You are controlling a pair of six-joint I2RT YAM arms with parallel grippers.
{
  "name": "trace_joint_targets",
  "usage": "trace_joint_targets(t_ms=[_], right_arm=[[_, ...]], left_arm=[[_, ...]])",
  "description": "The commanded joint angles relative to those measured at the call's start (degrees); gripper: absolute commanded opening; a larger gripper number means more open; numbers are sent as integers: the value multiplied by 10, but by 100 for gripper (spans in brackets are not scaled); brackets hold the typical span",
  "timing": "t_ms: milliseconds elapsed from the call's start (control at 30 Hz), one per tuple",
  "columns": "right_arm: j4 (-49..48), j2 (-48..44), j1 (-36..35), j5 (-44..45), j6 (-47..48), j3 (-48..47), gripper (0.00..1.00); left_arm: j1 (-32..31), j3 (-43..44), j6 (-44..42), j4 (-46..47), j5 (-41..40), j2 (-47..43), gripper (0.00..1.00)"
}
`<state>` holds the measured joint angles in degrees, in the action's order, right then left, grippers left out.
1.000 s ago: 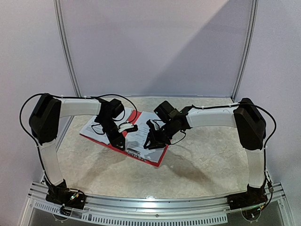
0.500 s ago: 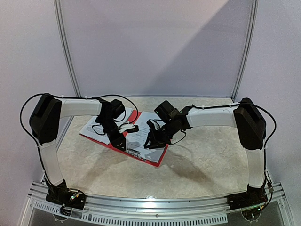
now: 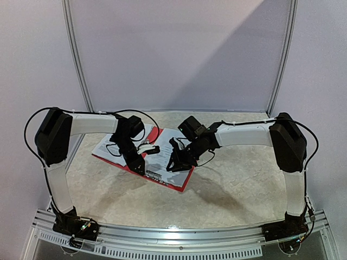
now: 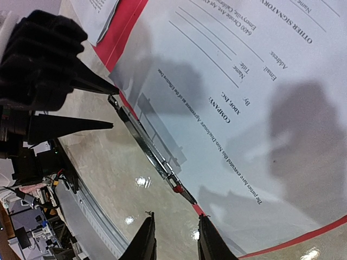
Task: Put the files into the folder
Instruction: Close the spring clip on the folder with some files.
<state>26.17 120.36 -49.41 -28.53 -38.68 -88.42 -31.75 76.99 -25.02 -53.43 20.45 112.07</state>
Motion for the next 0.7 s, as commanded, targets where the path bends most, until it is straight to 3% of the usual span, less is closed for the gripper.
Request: trace_joint_targets(t_ms=[0,667], right_arm=[[11,-28,5,11,7,10,26],[12,-34,8,15,9,12,26]], left_arm=[[-7,8,-6,-20,22,4,30],[-26,23,7,-43,80,-16,29]])
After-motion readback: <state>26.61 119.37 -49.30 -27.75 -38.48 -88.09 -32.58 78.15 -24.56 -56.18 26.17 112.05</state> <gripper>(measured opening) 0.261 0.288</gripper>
